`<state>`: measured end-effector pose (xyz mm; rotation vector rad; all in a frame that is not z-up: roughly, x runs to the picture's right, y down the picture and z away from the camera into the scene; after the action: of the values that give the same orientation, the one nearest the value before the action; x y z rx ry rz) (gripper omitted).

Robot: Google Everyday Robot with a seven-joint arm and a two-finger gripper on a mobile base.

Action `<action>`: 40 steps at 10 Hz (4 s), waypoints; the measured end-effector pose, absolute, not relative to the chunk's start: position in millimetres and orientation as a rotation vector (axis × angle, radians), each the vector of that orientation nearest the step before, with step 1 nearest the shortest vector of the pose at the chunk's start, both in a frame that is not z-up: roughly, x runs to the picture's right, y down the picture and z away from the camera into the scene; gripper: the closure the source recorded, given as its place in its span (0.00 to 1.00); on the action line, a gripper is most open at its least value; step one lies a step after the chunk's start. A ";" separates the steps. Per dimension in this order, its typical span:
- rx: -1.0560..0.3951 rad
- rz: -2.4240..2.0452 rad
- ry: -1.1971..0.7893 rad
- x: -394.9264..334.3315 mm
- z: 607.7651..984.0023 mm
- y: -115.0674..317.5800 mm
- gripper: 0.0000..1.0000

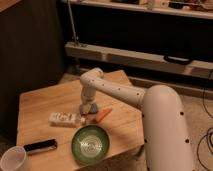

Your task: Place the white sponge in the ceramic cup

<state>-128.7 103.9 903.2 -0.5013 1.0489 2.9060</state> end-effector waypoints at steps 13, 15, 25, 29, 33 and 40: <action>-1.897 2.371 1.278 -275.1 663.1 56.7 0.78; -1.989 2.162 1.349 -299.1 616.8 70.5 0.78; -2.021 1.728 1.464 -340.9 536.5 119.2 0.81; -2.019 1.728 1.465 -340.9 536.5 120.0 0.81; -1.997 1.622 1.505 -361.0 520.0 148.5 0.81; -1.924 1.598 1.604 -367.0 521.6 204.4 0.81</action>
<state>-367.0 204.4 521.6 -1.9244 1.6036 1.5975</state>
